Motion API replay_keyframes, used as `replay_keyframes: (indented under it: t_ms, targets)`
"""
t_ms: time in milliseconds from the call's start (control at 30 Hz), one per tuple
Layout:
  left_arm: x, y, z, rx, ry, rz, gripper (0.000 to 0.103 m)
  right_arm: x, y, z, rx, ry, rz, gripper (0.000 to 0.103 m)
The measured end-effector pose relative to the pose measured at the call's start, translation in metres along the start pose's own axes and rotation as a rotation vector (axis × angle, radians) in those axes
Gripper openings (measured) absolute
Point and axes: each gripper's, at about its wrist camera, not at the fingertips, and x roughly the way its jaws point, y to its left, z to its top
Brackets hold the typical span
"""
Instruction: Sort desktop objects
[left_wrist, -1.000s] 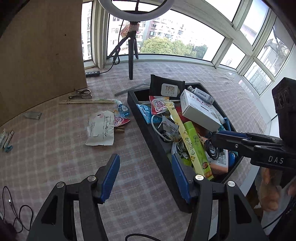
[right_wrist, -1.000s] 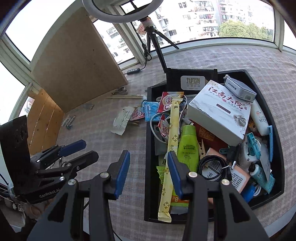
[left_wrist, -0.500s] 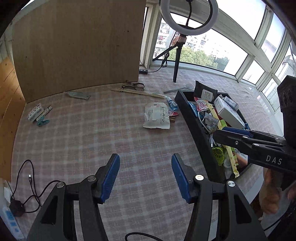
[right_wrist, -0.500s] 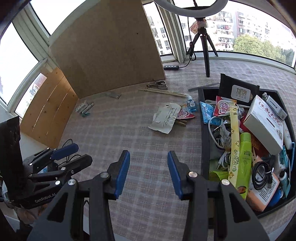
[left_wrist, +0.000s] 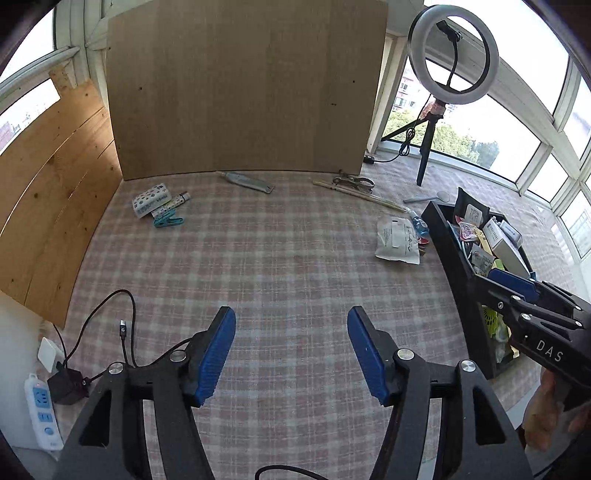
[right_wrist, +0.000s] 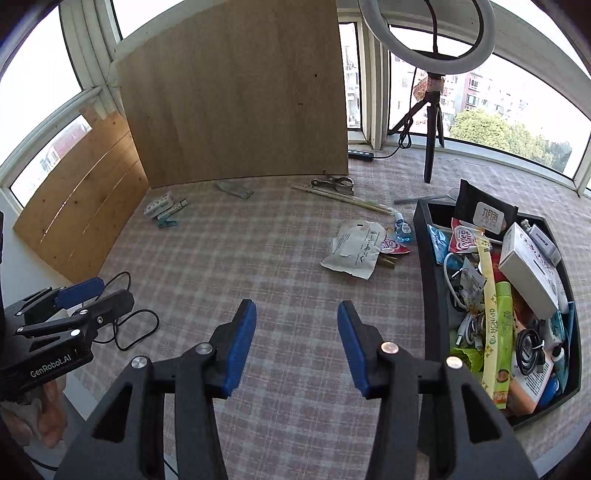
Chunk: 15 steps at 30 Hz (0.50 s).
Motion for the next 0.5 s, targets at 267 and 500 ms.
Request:
replay_keyframes:
  t_ms: [267,500]
  targets:
    - [0.002,0.021,-0.011,-0.053,0.013,0.043,0.065,0.007,0.002,-0.012,0.031,-0.005,-0.046,0.046]
    - [0.008,0.026,-0.014,-0.09,0.03,0.035,0.067,0.015,-0.005,-0.018,0.054,0.01,-0.07,0.047]
